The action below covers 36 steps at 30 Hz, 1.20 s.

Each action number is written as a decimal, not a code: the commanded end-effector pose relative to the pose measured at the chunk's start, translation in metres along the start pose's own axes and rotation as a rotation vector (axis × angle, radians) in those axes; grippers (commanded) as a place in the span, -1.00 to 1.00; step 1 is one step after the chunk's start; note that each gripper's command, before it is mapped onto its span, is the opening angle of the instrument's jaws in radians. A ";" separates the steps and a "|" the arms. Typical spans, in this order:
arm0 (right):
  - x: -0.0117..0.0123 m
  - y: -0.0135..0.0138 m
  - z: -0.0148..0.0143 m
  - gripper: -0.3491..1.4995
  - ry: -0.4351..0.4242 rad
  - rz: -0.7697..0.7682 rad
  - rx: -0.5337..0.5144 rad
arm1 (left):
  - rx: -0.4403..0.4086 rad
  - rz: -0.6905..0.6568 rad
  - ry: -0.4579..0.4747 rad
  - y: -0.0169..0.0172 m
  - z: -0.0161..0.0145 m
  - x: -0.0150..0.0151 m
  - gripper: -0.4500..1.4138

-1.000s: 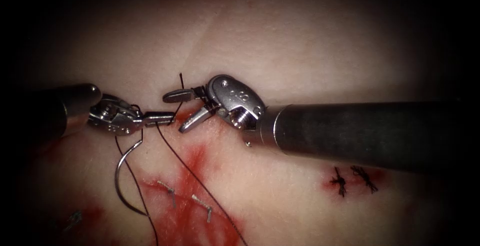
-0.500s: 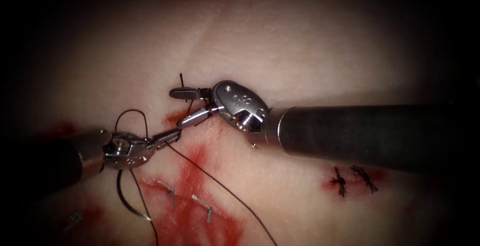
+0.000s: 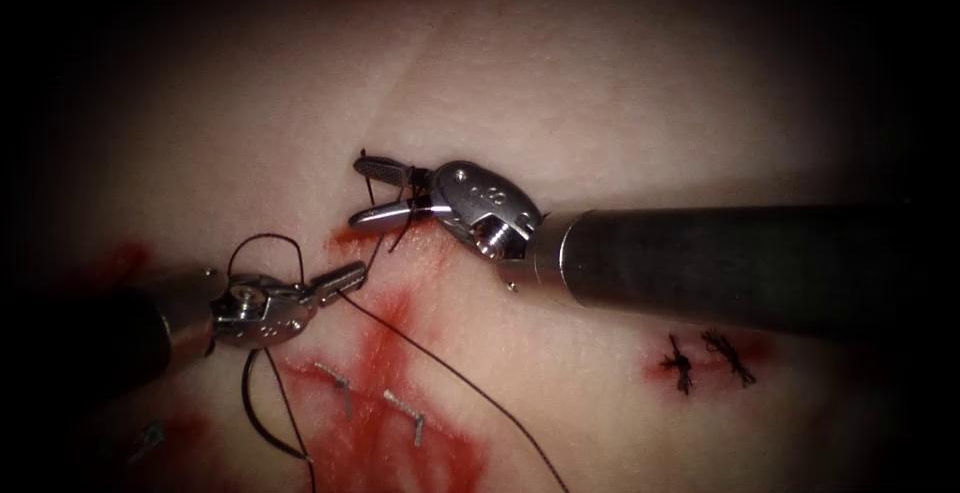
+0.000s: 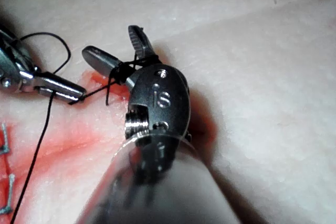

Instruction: Wound Closure

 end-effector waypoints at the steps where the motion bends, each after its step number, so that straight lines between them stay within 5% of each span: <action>1: -0.0011 0.0002 0.0005 0.42 -0.005 -0.005 -0.006 | 0.000 0.001 0.001 0.0002 0.0010 -0.0003 -1.00; 24: -0.0035 0.0010 0.0031 0.36 -0.064 -0.005 -0.074 | -0.004 -0.008 0.000 -0.0015 0.0013 -0.0011 -1.00; 32: -0.0024 0.0005 0.0032 0.09 -0.064 0.016 -0.072 | -0.006 -0.007 0.004 -0.0015 0.0008 -0.0013 -1.00; 33: -0.0022 0.0004 0.0032 0.02 -0.064 0.019 -0.072 | -0.007 -0.007 0.004 -0.0015 0.0008 -0.0013 -1.00; 34: -0.0022 0.0001 0.0032 -0.73 -0.064 0.020 -0.070 | -0.007 -0.008 0.004 -0.0016 0.0008 -0.0013 -1.00; 35: -0.0025 -0.0001 0.0032 -1.00 -0.073 0.017 -0.071 | -0.007 -0.009 0.004 -0.0016 0.0008 -0.0013 -1.00; 36: -0.0027 -0.0002 0.0032 -1.00 -0.085 0.020 -0.073 | -0.007 -0.009 0.003 -0.0016 0.0008 -0.0012 -1.00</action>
